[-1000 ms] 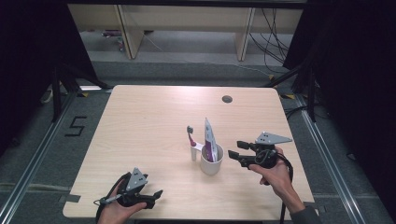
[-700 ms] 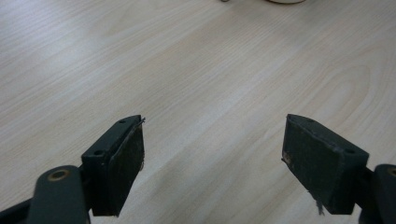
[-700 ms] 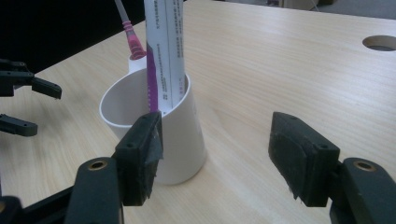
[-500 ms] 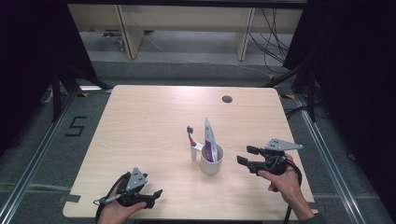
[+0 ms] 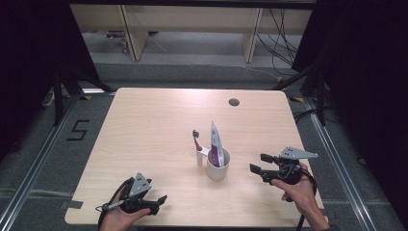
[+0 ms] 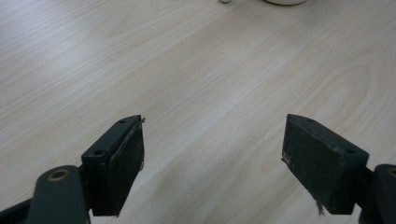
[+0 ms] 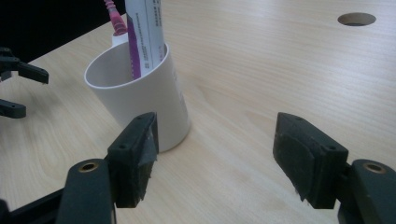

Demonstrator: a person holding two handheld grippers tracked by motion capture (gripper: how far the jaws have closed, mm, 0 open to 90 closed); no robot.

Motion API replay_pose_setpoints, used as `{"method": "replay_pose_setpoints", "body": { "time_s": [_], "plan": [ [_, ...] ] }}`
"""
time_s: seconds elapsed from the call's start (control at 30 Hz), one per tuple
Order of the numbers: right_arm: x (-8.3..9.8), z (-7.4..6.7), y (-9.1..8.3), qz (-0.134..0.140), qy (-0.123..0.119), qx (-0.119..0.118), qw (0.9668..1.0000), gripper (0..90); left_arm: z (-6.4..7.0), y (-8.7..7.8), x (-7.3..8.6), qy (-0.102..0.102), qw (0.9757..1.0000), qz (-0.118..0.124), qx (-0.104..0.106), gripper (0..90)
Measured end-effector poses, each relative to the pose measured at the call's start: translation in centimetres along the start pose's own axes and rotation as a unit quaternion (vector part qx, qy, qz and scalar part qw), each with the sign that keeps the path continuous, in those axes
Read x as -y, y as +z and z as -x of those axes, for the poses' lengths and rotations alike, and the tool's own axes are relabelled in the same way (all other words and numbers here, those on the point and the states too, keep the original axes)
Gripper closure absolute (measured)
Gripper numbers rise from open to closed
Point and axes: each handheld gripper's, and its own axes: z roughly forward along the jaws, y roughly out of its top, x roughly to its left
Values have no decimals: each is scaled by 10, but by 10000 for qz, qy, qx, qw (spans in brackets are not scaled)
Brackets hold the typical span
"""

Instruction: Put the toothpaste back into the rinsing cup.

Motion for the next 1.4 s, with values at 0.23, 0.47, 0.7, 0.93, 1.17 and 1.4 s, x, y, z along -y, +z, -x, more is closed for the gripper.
{"method": "replay_pose_setpoints", "body": {
  "time_s": [0.23,0.47,0.7,0.93,1.17,1.4],
  "plan": [
    [8,5,-6,74,57,79,9999,298,0,0,0,31,10000,-16,-38,206],
    [14,10,-15,-6,36,211,9998,278,0,-1,2,17,10000,9,-32,206],
    [19,11,-19,-15,82,287,9996,260,1,-3,3,20,10000,-6,-41,206],
    [23,11,-23,-112,34,349,9993,233,1,-3,3,2,10000,-24,-53,206],
    [28,11,-27,-250,-52,427,9988,206,1,-4,4,7,10000,-7,-60,206],
    [35,7,-28,-411,14,447,9982,190,1,-4,4,13,10000,-32,-66,206]
  ]
}}
